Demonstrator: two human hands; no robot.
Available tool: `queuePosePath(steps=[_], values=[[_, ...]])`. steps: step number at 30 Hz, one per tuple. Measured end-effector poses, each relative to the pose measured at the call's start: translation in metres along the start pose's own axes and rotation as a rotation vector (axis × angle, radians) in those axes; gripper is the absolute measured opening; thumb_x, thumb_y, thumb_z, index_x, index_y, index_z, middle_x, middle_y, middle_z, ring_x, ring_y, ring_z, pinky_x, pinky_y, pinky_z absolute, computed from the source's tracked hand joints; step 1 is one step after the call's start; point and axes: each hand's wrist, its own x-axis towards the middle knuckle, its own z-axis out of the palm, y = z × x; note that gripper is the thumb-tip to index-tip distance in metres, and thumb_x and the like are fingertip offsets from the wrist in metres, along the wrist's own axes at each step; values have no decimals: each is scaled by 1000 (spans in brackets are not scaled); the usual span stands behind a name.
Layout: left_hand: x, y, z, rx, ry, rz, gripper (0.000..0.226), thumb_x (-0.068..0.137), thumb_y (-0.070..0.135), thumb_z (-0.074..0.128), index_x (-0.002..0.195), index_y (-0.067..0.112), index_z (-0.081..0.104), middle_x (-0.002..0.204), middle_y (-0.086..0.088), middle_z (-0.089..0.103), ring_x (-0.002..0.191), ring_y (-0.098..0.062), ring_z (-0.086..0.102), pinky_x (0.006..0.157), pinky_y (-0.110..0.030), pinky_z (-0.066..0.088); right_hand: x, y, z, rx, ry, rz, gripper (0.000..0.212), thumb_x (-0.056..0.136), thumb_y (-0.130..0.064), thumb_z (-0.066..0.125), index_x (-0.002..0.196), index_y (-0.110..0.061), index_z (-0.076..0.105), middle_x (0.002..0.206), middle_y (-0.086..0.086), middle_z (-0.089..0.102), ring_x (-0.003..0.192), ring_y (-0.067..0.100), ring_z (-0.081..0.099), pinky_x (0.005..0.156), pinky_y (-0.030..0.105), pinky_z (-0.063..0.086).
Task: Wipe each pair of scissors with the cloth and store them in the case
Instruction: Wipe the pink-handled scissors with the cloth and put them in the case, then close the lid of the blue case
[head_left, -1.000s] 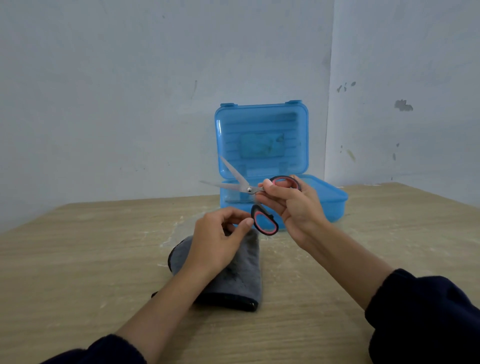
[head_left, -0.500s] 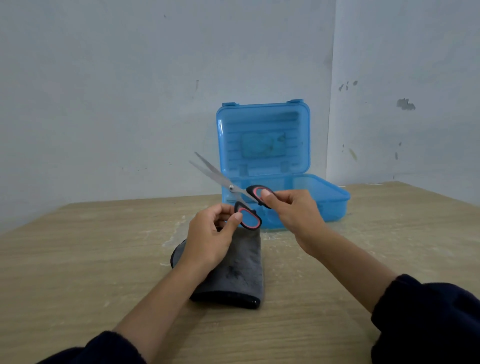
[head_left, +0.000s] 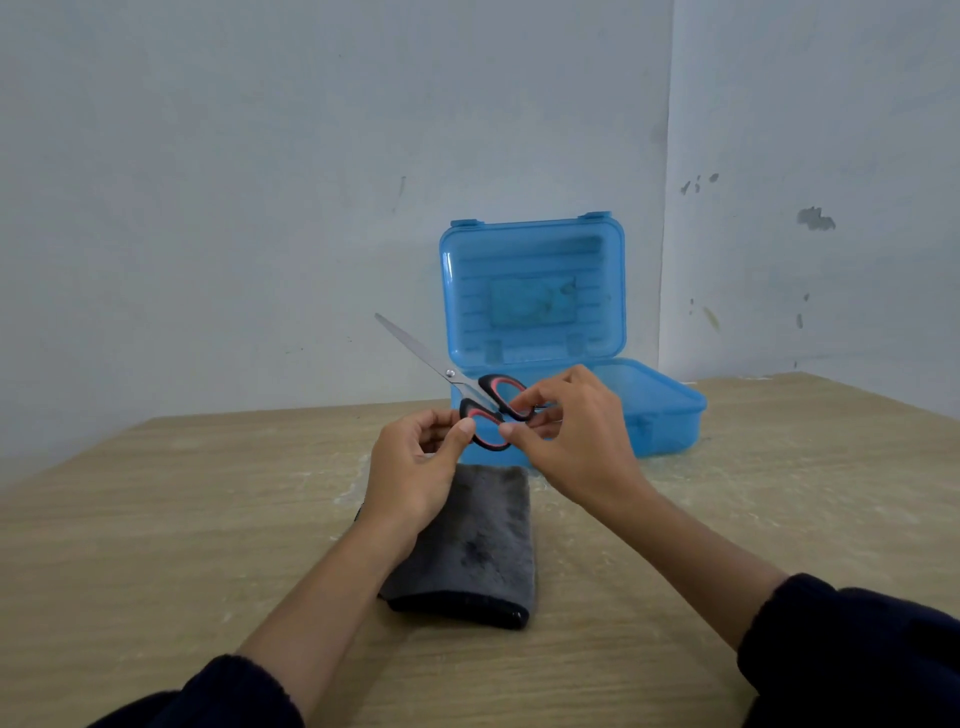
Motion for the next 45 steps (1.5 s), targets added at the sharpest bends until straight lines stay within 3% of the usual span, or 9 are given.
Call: queuePosePath(steps=[4, 8, 13, 15, 21, 29, 34, 39, 45], values=[[8, -1, 0, 5, -54, -17, 18, 81, 25, 67, 93, 13, 70, 87, -4, 74, 87, -15, 69, 78, -23, 49, 8, 7, 1, -75, 2, 17, 17, 71, -25, 78, 83, -16, 71, 84, -4, 51, 70, 9, 62, 72, 16, 49], [25, -5, 1, 98, -108, 19, 10, 80, 19, 68, 87, 13, 71, 84, -2, 73, 79, -11, 66, 74, -12, 47, 23, 25, -1, -137, 8, 43, 13, 72, -23, 75, 78, -13, 70, 83, -1, 52, 77, 13, 55, 67, 5, 35], [65, -34, -12, 538, -109, 132, 9, 82, 10, 61, 82, 13, 70, 76, 2, 67, 68, -8, 58, 65, -7, 40, 64, 67, -13, -289, -71, 89, 12, 73, -18, 71, 80, -9, 74, 85, 11, 60, 89, 22, 54, 64, 17, 25], [80, -54, -15, 677, -170, 125, 12, 83, 9, 58, 87, 12, 69, 86, -1, 70, 80, -17, 62, 78, -24, 45, 81, 84, -16, -338, -130, 109, 12, 74, -15, 69, 82, -7, 75, 84, 12, 63, 93, 25, 56, 64, 20, 28], [102, -106, -1, 789, -249, 61, 27, 88, 8, 48, 112, 6, 59, 120, -13, 61, 113, -29, 54, 96, -35, 39, 118, 127, 0, -464, -415, 188, 14, 74, -7, 64, 81, -1, 74, 83, 17, 71, 84, 29, 64, 65, 24, 41], [114, -132, 6, 835, -299, 44, 28, 89, 11, 45, 112, 3, 57, 114, -18, 60, 106, -33, 54, 86, -36, 40, 142, 160, 29, -553, -631, 205, 16, 75, -10, 65, 87, -6, 74, 79, 3, 64, 77, 14, 54, 67, 26, 44], [118, -136, 5, 836, -307, 15, 26, 88, 14, 46, 110, 4, 57, 113, -16, 60, 103, -32, 54, 84, -35, 40, 161, 156, 29, -581, -747, 198, 17, 79, -13, 66, 94, -10, 73, 96, 5, 71, 87, 17, 59, 77, 24, 48], [124, -139, 6, 813, -291, 35, 24, 85, 13, 49, 106, 6, 59, 108, -14, 62, 99, -30, 55, 80, -33, 39, 217, 134, 49, -568, -489, -27, 32, 82, -13, 61, 113, -7, 64, 119, 12, 64, 112, 26, 57, 94, 26, 38], [122, -142, 7, 759, -234, 35, 24, 87, 14, 48, 107, 8, 59, 108, -11, 63, 100, -28, 56, 84, -35, 42, 285, 101, 85, -359, -146, -158, 67, 80, -5, 52, 143, -10, 29, 149, 3, 29, 132, 20, 38, 98, 28, 38]])
